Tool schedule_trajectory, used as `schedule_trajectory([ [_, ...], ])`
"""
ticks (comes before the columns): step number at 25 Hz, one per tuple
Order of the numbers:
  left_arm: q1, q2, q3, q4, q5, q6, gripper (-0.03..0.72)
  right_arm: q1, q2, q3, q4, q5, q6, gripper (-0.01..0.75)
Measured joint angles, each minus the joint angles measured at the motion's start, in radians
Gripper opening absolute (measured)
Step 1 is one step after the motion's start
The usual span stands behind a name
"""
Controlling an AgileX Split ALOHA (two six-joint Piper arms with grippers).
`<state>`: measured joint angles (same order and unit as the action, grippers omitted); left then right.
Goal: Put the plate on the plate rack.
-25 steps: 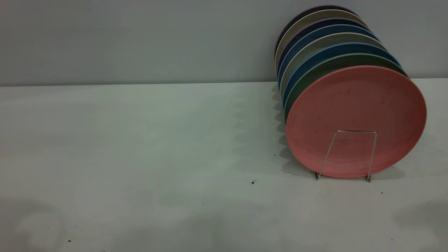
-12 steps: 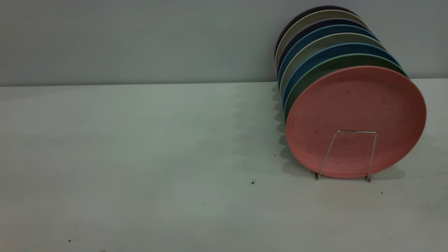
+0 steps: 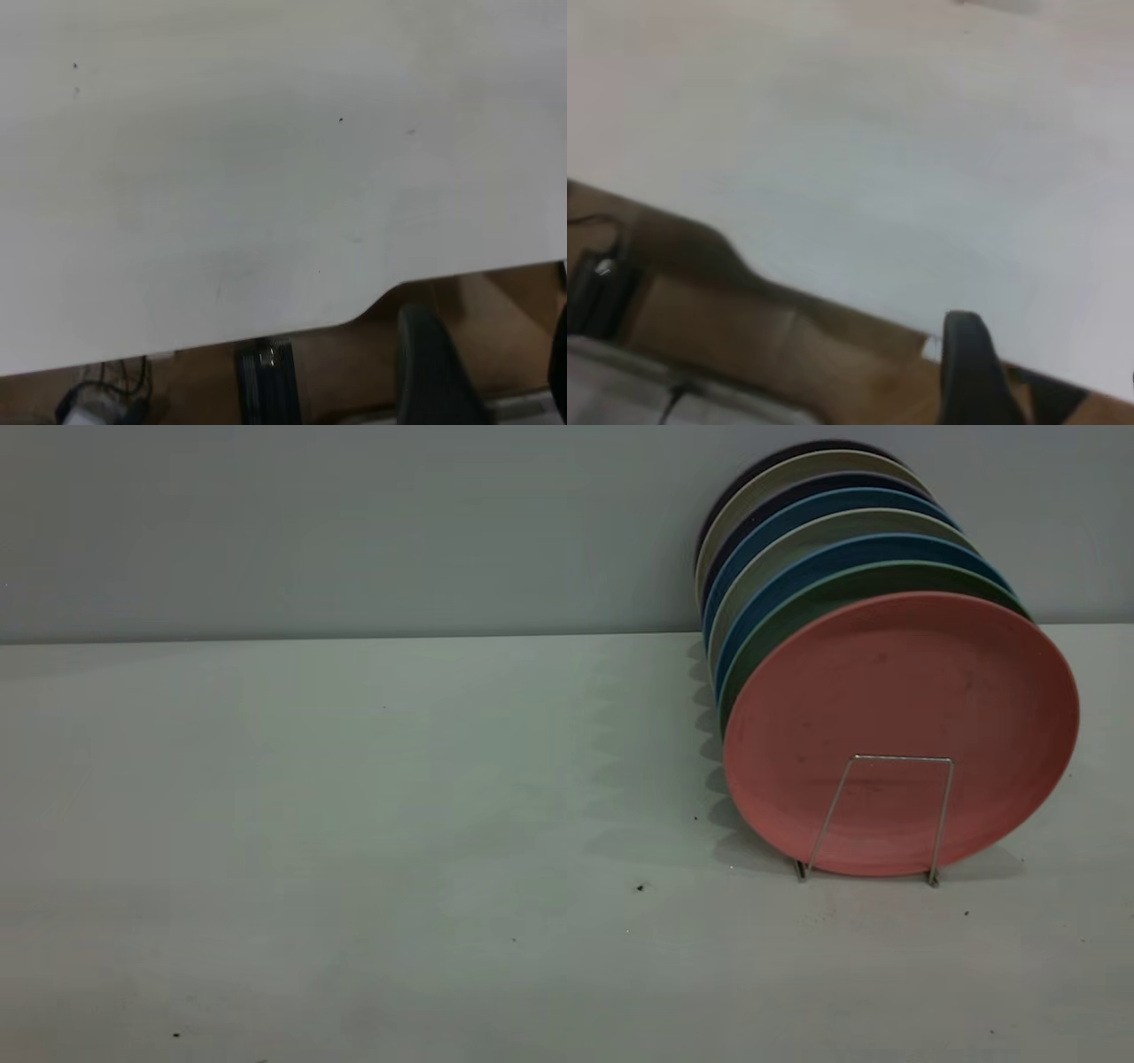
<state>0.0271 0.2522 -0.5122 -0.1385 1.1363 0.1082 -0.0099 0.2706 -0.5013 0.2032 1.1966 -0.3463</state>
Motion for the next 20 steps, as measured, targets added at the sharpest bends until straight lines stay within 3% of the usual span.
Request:
schedule_trajectory([
  [7, 0.0, -0.146, 0.007, 0.0, 0.016, 0.0, 0.366, 0.0, -0.073, 0.015, -0.005, -0.042, 0.017, 0.446],
  [20, 0.0, -0.157, 0.026, 0.053, 0.0, -0.023, 0.366, 0.0, -0.073, 0.021, -0.005, -0.049, 0.03, 0.446],
])
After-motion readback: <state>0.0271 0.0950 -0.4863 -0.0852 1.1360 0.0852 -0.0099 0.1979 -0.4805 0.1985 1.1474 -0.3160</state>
